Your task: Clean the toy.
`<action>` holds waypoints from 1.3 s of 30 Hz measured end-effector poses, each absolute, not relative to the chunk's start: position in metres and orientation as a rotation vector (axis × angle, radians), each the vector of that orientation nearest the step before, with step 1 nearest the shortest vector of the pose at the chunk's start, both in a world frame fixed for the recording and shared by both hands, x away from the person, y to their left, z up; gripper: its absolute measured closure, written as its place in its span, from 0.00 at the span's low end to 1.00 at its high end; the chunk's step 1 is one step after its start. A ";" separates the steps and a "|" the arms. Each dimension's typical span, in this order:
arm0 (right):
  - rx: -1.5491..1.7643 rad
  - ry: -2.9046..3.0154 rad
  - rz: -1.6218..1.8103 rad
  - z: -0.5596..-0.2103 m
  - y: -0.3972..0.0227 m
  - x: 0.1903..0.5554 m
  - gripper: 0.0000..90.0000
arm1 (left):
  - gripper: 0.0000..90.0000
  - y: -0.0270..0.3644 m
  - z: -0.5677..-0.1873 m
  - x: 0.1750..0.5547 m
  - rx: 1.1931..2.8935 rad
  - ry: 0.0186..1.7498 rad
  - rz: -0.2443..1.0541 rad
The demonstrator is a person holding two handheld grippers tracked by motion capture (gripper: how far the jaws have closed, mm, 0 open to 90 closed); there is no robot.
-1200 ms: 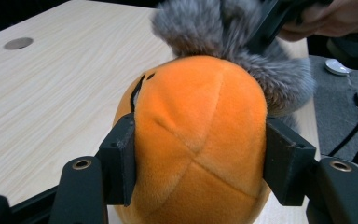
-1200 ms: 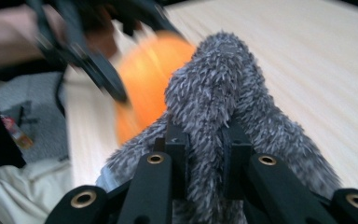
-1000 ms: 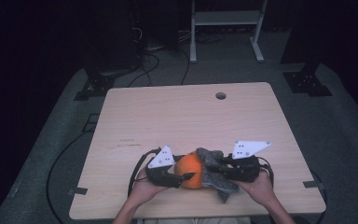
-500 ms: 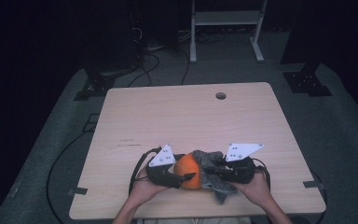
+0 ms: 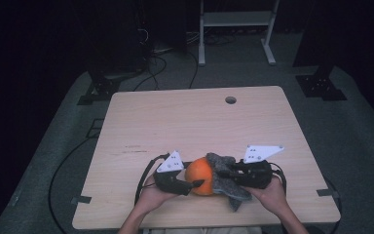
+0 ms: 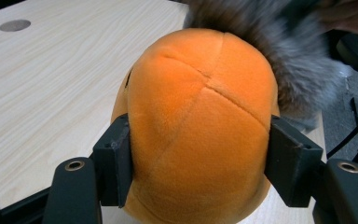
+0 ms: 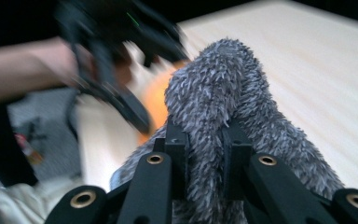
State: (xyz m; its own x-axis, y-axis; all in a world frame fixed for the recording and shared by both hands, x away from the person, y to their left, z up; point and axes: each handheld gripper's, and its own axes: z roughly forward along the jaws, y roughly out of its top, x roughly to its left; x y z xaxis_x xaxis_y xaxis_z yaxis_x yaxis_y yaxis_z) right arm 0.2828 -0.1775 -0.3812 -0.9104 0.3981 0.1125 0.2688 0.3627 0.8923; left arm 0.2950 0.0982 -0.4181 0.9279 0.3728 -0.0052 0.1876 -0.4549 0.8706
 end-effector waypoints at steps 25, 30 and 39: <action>0.579 2.489 1.525 -0.384 -0.170 0.279 0.84 | 0.38 0.101 -0.409 0.292 2.044 0.457 0.240; 0.644 2.509 1.504 -0.397 -0.176 0.288 0.84 | 0.23 0.101 -0.410 0.291 2.038 0.396 0.142; 0.667 2.491 1.487 -0.397 -0.179 0.290 0.84 | 0.20 0.094 -0.427 0.295 2.042 0.397 0.268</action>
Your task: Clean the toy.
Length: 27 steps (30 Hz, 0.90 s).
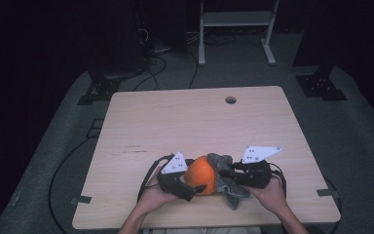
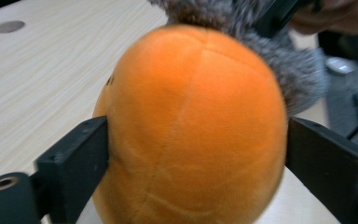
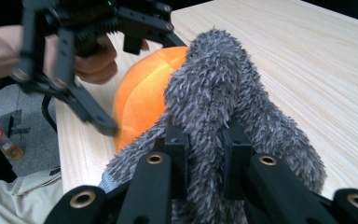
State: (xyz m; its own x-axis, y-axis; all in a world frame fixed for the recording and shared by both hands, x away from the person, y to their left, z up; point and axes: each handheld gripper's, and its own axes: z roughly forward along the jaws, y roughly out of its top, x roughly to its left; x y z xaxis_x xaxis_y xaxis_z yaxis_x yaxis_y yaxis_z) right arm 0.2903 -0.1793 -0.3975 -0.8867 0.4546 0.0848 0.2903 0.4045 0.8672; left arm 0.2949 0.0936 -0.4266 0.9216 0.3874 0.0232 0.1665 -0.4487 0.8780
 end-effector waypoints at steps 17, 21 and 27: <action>0.629 2.495 1.438 -0.397 -0.182 0.286 0.84 | 0.09 0.098 -0.425 0.303 2.043 0.469 0.160; 0.617 2.488 1.462 -0.392 -0.180 0.283 0.84 | 0.31 0.097 -0.423 0.298 2.026 0.488 0.213; 0.533 2.457 1.444 -0.380 -0.169 0.274 0.85 | 0.35 0.097 -0.414 0.293 2.049 0.445 0.178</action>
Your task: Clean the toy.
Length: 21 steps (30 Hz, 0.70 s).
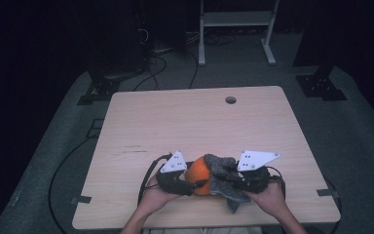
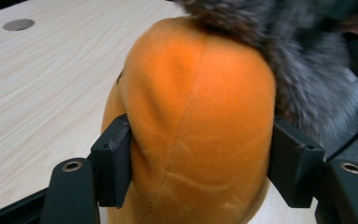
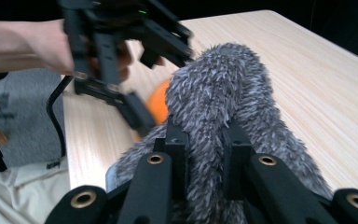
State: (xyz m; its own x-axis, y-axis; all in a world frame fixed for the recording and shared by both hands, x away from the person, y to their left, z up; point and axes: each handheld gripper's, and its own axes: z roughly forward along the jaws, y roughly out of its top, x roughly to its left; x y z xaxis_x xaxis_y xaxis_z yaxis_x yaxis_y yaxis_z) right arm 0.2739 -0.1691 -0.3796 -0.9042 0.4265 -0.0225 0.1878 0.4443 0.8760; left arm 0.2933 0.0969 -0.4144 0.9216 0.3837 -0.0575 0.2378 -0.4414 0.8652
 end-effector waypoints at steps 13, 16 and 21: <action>0.493 2.470 1.429 -0.381 -0.166 0.270 0.84 | 0.35 0.093 -0.421 0.293 2.038 0.453 0.213; 0.577 2.458 1.426 -0.386 -0.178 0.281 0.85 | 0.28 0.095 -0.421 0.294 2.043 0.422 0.159; 0.576 2.462 1.440 -0.385 -0.178 0.276 0.85 | 0.31 0.088 -0.423 0.293 2.038 0.462 0.239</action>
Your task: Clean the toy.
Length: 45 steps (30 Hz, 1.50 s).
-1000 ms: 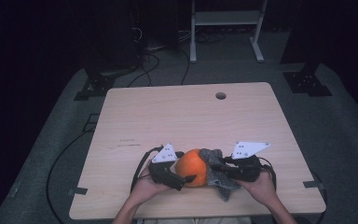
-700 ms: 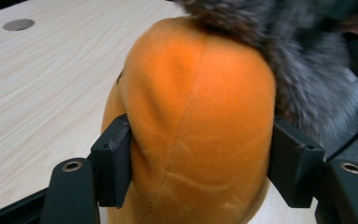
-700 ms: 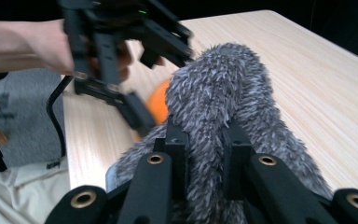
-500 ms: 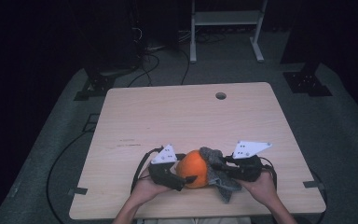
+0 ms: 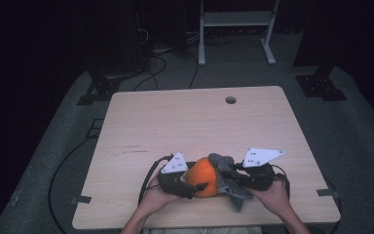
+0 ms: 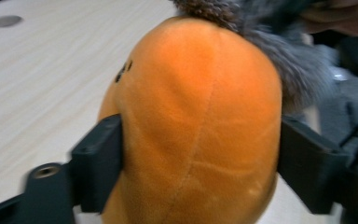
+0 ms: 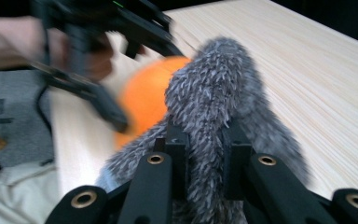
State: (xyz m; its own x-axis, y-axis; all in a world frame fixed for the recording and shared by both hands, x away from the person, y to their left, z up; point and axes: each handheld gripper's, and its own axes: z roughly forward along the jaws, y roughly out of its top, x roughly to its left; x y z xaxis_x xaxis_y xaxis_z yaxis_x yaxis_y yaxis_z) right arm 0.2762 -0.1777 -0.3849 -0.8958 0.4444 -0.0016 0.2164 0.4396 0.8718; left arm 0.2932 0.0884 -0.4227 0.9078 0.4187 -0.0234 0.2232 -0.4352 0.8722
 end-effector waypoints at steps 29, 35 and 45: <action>0.541 2.467 1.437 -0.381 -0.181 0.274 0.85 | 0.41 0.084 -0.426 0.289 2.025 0.386 0.239; 0.525 2.454 1.389 -0.378 -0.174 0.276 0.85 | 0.44 0.089 -0.427 0.288 2.026 0.388 0.241; 0.441 2.515 1.359 -0.376 -0.164 0.266 0.85 | 0.34 0.076 -0.430 0.282 2.093 0.336 0.287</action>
State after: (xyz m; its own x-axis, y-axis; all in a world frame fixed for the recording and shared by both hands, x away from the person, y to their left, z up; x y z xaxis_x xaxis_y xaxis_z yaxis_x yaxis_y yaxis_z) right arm 0.2662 -0.1642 -0.3761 -0.9232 0.3772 -0.0733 0.1455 0.5196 0.8419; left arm 0.2821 0.0757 -0.4304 0.9344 0.3494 0.0697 0.1233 -0.5007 0.8568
